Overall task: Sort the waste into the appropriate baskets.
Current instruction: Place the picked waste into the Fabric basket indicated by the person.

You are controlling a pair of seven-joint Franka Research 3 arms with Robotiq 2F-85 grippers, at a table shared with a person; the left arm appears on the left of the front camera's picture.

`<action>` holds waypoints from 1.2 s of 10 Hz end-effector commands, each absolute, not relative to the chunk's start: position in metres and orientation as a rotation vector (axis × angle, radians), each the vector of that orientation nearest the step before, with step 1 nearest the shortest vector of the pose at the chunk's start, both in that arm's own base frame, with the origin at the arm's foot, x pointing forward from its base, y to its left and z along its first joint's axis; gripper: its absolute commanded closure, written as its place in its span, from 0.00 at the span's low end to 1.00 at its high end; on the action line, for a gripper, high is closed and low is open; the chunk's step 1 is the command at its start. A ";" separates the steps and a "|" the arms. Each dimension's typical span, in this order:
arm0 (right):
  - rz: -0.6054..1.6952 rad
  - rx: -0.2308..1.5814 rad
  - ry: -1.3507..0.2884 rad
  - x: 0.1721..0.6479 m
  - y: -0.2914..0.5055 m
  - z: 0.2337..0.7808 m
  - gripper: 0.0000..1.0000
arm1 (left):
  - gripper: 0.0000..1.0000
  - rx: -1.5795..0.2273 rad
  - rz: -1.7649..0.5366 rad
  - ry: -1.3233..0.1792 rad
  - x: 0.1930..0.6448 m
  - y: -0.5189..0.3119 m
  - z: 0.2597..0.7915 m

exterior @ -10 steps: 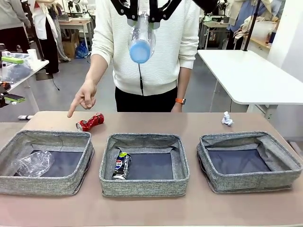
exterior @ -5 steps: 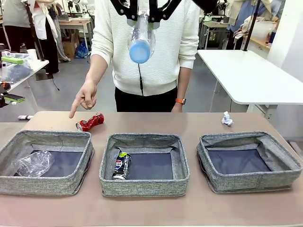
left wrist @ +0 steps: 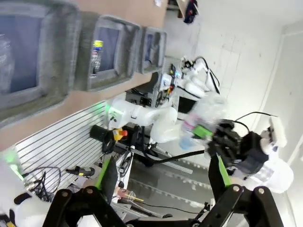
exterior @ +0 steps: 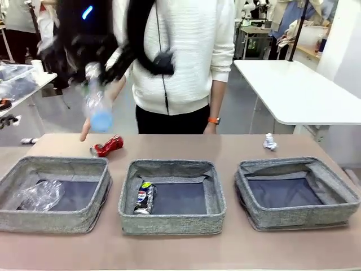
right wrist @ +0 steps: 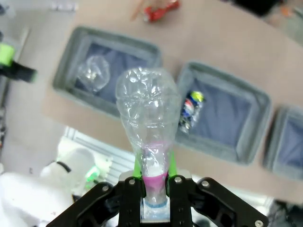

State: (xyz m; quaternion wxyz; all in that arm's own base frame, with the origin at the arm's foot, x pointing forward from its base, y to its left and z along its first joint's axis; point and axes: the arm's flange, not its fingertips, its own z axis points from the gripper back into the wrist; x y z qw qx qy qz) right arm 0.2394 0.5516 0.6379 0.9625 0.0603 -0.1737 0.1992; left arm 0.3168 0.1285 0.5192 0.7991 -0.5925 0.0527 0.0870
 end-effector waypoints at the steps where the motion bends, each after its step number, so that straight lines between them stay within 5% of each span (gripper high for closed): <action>1: 0.510 0.173 -0.397 0.271 0.611 0.603 0.80 | 0.00 -1.239 0.273 0.125 0.293 0.180 0.504; 2: 0.454 0.022 -0.202 0.261 0.625 0.594 0.80 | 0.00 -1.196 0.317 0.143 0.283 0.195 0.496; 3: 0.491 0.127 -0.367 0.243 0.586 0.593 0.80 | 0.00 -1.227 0.319 0.149 0.281 0.193 0.494; 4: 0.514 0.074 -0.277 0.252 0.621 0.544 0.80 | 0.00 -1.210 0.339 0.127 0.278 0.198 0.492; 8: 0.683 0.275 -0.266 0.276 0.669 0.488 0.80 | 0.00 -1.210 0.339 0.127 0.278 0.198 0.492; 12: 0.669 0.225 -0.324 0.288 0.671 0.460 0.80 | 0.00 -1.210 0.339 0.127 0.278 0.198 0.492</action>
